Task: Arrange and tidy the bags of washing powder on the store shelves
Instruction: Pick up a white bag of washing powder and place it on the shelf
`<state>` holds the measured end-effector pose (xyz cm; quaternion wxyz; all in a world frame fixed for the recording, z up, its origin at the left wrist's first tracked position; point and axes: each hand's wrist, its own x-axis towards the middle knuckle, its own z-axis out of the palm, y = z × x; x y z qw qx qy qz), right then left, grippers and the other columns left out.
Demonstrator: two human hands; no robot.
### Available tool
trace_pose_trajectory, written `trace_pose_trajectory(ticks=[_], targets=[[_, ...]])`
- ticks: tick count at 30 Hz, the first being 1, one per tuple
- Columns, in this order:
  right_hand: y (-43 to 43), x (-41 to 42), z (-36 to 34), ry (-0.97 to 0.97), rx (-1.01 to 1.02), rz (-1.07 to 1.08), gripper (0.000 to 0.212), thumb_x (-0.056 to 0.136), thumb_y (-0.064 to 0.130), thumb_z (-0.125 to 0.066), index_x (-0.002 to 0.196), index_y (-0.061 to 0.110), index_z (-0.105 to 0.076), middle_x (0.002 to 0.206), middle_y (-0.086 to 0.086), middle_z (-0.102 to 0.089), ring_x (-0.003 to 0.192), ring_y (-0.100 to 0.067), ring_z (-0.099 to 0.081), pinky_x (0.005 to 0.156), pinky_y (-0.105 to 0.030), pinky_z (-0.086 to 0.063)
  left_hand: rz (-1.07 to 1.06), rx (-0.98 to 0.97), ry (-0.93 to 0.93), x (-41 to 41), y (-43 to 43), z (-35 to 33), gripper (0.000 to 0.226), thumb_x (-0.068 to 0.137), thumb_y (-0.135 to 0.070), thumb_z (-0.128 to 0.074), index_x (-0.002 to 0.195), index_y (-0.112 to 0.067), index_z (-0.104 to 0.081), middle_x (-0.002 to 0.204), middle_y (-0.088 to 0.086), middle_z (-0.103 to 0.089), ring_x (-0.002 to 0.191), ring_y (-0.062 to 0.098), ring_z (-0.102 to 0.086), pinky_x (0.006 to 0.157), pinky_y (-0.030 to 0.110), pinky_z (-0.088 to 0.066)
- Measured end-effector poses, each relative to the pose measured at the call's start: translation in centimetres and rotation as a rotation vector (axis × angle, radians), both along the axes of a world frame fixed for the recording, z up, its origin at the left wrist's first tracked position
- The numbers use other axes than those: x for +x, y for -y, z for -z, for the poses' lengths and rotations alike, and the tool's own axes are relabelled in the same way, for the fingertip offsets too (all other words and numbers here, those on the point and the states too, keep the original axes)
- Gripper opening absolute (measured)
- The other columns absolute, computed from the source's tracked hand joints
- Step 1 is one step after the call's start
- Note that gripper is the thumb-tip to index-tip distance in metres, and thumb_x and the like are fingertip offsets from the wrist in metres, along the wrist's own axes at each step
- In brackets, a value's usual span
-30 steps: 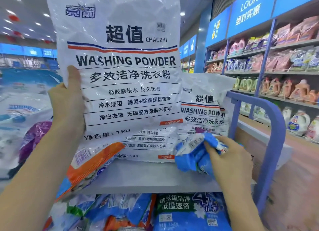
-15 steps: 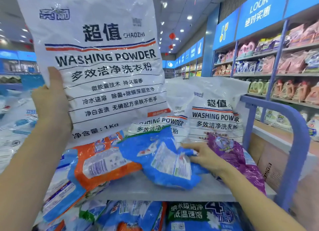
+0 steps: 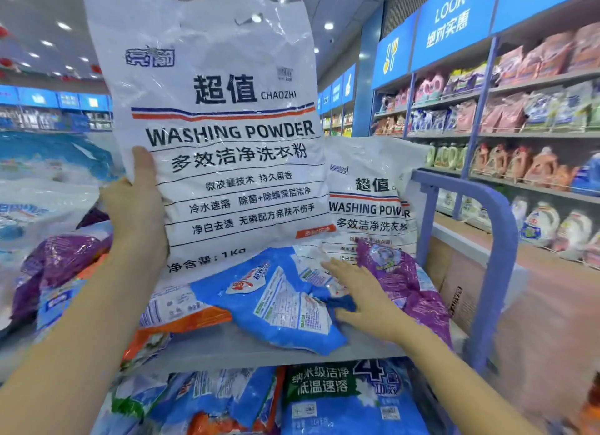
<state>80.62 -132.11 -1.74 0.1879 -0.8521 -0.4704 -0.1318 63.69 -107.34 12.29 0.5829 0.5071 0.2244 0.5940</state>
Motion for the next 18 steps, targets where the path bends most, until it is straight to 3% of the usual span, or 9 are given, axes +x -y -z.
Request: trace_pose_trajectory(ticks=[1,3,5,7,9,13,16,18], targets=[[1.3,0.3,-0.4,-0.06,0.116,0.05,0.072,0.075,0.038,-0.051,0.144,0.029,-0.033,0.151,-0.002,-0.033,0.14,-0.019,-0.028,0.115,-0.042,-0.02,0.0,0.008,-0.008,0.3,0.4,0.0,0.045,0.093,-0.052,-0.048,0.063,-0.02,-0.039,0.059,0.002,-0.038,0.032,0.002,-0.036,0.032,0.015,-0.027],[5.0,1.8,-0.9,0.028,0.162,0.283,0.068,0.076,0.048,-0.053,0.139,0.022,-0.043,0.141,-0.003,-0.047,0.132,-0.023,-0.041,0.107,-0.039,-0.032,0.005,0.018,-0.01,0.6,0.8,0.0,0.045,0.093,-0.053,-0.047,0.064,-0.019,-0.036,0.058,0.002,-0.038,0.026,0.001,-0.035,0.031,0.015,-0.026],[7.8,2.8,-0.7,0.053,-0.049,0.541,0.087,0.075,0.071,-0.046,0.145,0.022,-0.031,0.147,-0.007,-0.038,0.134,-0.025,-0.038,0.105,-0.041,-0.035,0.016,0.014,-0.004,0.7,0.9,-0.1,0.045,0.092,-0.054,-0.047,0.065,-0.02,-0.036,0.058,0.002,-0.037,0.027,0.001,-0.034,0.031,0.015,-0.025],[8.7,3.3,0.5,-0.116,-0.216,0.638,0.097,0.075,0.078,-0.045,0.15,0.025,-0.014,0.157,-0.008,-0.015,0.139,-0.028,-0.029,0.105,-0.042,-0.035,0.016,0.01,-0.006,0.8,0.9,-0.2,0.045,0.092,-0.054,-0.048,0.065,-0.02,-0.037,0.059,0.002,-0.038,0.035,0.004,-0.037,0.033,0.016,-0.027],[8.7,3.4,1.7,-0.175,-0.176,0.615,0.09,0.077,0.073,-0.049,0.149,0.025,-0.02,0.157,-0.006,-0.013,0.134,-0.028,-0.037,0.099,-0.041,-0.043,0.014,0.005,-0.024,0.9,0.9,-0.2,0.043,0.092,-0.054,-0.047,0.066,-0.021,-0.038,0.062,-0.001,-0.039,0.047,0.008,-0.037,0.035,0.016,-0.028],[8.0,3.6,1.8,-0.094,0.056,0.628,0.05,0.081,0.046,-0.067,0.121,0.02,-0.053,0.127,0.0,-0.05,0.107,-0.021,-0.056,0.079,-0.034,-0.047,0.02,0.012,-0.047,0.6,0.8,-0.2,0.044,0.092,-0.056,-0.045,0.067,-0.022,-0.036,0.061,-0.002,-0.036,0.049,0.01,-0.033,0.033,0.014,-0.026],[6.9,3.6,1.6,-0.031,0.237,0.671,0.017,0.083,0.021,-0.068,0.097,0.019,-0.058,0.106,-0.002,-0.063,0.093,-0.026,-0.059,0.065,-0.032,-0.038,0.029,0.011,-0.045,0.0,0.3,-0.4,0.045,0.092,-0.057,-0.045,0.065,-0.022,-0.038,0.06,-0.001,-0.037,0.043,0.008,-0.035,0.033,0.014,-0.027],[6.5,3.2,0.6,-0.031,0.427,0.644,0.013,0.083,0.009,-0.066,0.086,0.018,-0.057,0.091,-0.003,-0.067,0.084,-0.028,-0.06,0.062,-0.032,-0.037,0.021,0.018,-0.053,-0.3,-0.1,-0.6,0.045,0.091,-0.057,-0.046,0.065,-0.021,-0.04,0.06,-0.001,-0.038,0.042,0.008,-0.036,0.032,0.013,-0.027]])
